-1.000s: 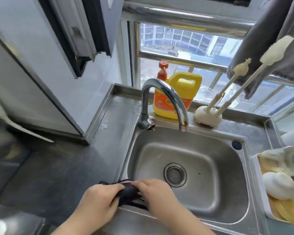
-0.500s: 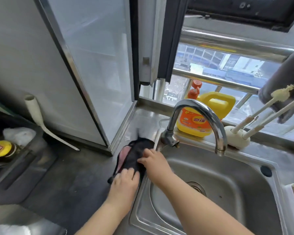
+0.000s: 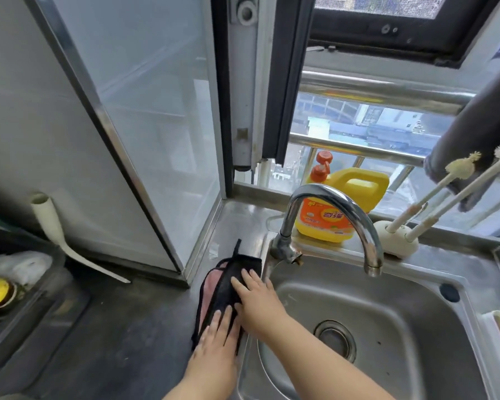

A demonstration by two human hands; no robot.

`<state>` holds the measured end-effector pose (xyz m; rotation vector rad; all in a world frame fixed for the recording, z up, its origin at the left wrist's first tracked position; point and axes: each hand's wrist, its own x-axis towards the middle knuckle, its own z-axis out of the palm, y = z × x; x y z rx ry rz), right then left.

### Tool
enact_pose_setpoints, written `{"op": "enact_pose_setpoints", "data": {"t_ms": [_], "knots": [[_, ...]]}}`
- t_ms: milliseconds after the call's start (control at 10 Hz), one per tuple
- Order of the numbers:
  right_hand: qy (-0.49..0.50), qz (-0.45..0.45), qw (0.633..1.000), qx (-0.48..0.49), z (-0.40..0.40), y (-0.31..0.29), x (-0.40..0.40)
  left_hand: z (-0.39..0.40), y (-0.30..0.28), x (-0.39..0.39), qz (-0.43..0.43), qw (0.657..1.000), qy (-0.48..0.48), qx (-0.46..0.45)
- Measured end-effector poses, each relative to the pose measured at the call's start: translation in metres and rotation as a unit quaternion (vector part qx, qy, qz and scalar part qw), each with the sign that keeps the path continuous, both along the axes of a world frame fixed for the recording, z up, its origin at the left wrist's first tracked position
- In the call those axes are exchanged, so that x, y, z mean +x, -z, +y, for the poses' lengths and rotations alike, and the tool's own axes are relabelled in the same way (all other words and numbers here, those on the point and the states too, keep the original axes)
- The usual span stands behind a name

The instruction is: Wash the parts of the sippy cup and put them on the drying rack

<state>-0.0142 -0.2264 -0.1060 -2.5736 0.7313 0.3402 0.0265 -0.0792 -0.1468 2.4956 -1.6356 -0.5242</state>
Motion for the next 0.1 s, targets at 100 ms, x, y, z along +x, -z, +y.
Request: {"op": "enact_pose_setpoints", "data": {"t_ms": [100], "knots": [[0.048,-0.088,0.994,0.039,0.005,-0.0226,-0.0192,-0.0118,-0.0314,0.0112,0.043,0.997,-0.052,-0.036]]}}
